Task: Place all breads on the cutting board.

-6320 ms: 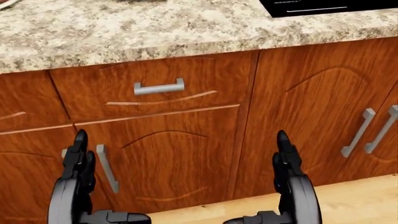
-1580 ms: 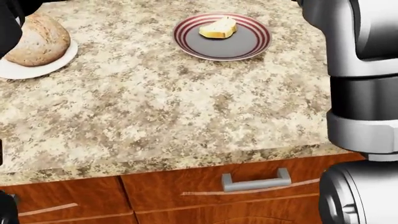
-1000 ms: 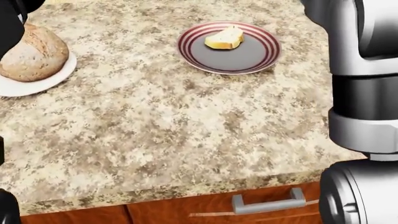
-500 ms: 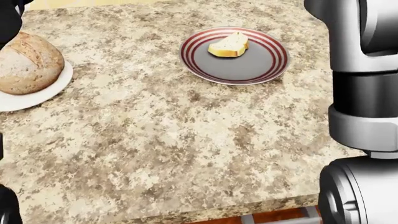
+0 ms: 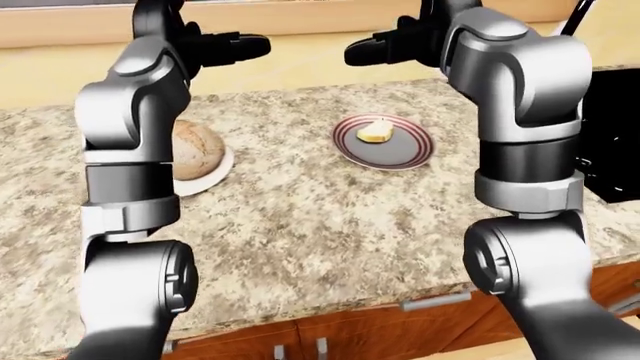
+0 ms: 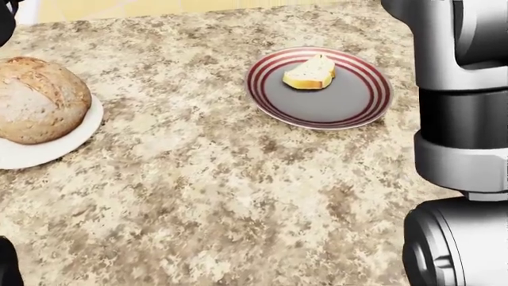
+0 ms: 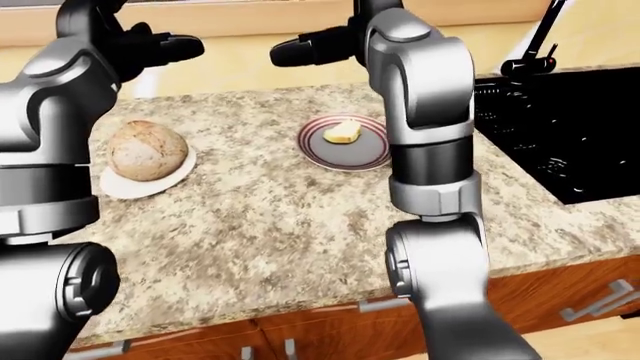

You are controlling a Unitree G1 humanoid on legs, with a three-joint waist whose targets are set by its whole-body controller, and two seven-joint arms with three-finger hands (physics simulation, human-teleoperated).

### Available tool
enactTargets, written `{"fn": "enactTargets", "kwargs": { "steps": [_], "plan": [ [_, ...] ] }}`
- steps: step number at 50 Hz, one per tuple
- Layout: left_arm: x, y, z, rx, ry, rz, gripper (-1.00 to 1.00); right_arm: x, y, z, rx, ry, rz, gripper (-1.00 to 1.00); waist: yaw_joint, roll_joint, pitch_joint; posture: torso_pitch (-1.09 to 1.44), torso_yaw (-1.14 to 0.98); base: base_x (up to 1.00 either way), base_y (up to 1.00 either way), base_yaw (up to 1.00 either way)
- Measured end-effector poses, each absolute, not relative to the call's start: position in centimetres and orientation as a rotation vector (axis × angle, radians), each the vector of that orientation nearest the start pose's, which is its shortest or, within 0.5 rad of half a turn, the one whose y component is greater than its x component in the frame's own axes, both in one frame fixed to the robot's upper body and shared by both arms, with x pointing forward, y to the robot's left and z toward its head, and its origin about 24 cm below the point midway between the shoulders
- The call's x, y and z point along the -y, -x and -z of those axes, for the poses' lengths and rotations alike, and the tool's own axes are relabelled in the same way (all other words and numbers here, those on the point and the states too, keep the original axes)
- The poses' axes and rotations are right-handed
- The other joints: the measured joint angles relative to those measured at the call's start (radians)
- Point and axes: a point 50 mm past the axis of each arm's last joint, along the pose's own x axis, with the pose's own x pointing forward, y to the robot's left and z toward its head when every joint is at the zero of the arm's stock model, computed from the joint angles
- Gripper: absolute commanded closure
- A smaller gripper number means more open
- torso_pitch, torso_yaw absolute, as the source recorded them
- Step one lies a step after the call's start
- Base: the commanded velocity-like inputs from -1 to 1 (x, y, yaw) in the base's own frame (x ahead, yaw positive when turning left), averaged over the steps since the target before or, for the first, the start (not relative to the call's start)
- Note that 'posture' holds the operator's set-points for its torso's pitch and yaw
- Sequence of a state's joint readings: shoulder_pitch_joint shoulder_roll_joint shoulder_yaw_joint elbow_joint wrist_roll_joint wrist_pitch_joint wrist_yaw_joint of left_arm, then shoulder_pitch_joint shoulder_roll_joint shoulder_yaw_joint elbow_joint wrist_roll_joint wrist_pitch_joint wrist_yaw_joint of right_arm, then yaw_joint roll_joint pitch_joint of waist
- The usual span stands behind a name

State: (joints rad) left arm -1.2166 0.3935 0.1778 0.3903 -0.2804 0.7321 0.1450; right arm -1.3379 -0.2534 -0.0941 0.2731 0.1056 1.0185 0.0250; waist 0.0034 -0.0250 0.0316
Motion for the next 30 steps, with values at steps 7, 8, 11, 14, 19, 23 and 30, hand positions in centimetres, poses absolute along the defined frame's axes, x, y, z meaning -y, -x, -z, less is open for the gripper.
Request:
{"fn": "enactTargets", "kwargs": {
  "steps": [7, 8, 11, 14, 19, 23, 30],
  "plan": [
    [-17.6, -38.7, -31.0, 0.095, 0.039, -0.062, -1.00, 12.9, -37.5, -32.7, -0.010, 0.119, -0.080, -1.00, -0.016, -0.006, -0.008, 0.00, 0.00, 0.06, 0.09, 0.00],
    [-17.7, -38.7, -31.1, 0.095, 0.041, -0.062, -1.00, 12.9, -37.5, -32.8, -0.011, 0.120, -0.079, -1.00, -0.013, 0.000, -0.011, 0.00, 0.00, 0.07, 0.09, 0.00],
    [-17.9, -38.6, -31.5, 0.113, 0.044, -0.069, -1.00, 12.7, -37.3, -33.1, 0.004, 0.122, -0.085, -1.00, -0.007, 0.029, -0.008, 0.00, 0.00, 0.05, 0.08, 0.00],
    [-18.0, -38.5, -31.8, 0.127, 0.045, -0.075, -1.00, 12.5, -37.3, -33.3, 0.015, 0.120, -0.094, -1.00, -0.009, 0.066, 0.001, 0.00, 0.00, 0.04, 0.09, 0.00],
    [-18.7, -38.4, -32.0, 0.137, 0.052, -0.102, -1.00, 11.7, -37.3, -33.4, 0.020, 0.136, -0.125, -1.00, -0.013, 0.059, 0.027, 0.00, 0.00, 0.00, 0.00, 0.00],
    [-18.7, -38.7, -31.1, 0.100, 0.051, -0.107, -1.00, 11.8, -37.4, -33.2, 0.007, 0.135, -0.121, -1.00, -0.008, 0.024, 0.035, 0.00, 0.00, 0.00, 0.00, 0.01],
    [-18.6, -38.8, -30.7, 0.079, 0.051, -0.099, -1.00, 12.2, -37.4, -33.3, 0.006, 0.137, -0.091, -1.00, 0.017, 0.033, 0.001, 0.00, 0.00, 0.00, 0.00, 0.78]
  ]
}}
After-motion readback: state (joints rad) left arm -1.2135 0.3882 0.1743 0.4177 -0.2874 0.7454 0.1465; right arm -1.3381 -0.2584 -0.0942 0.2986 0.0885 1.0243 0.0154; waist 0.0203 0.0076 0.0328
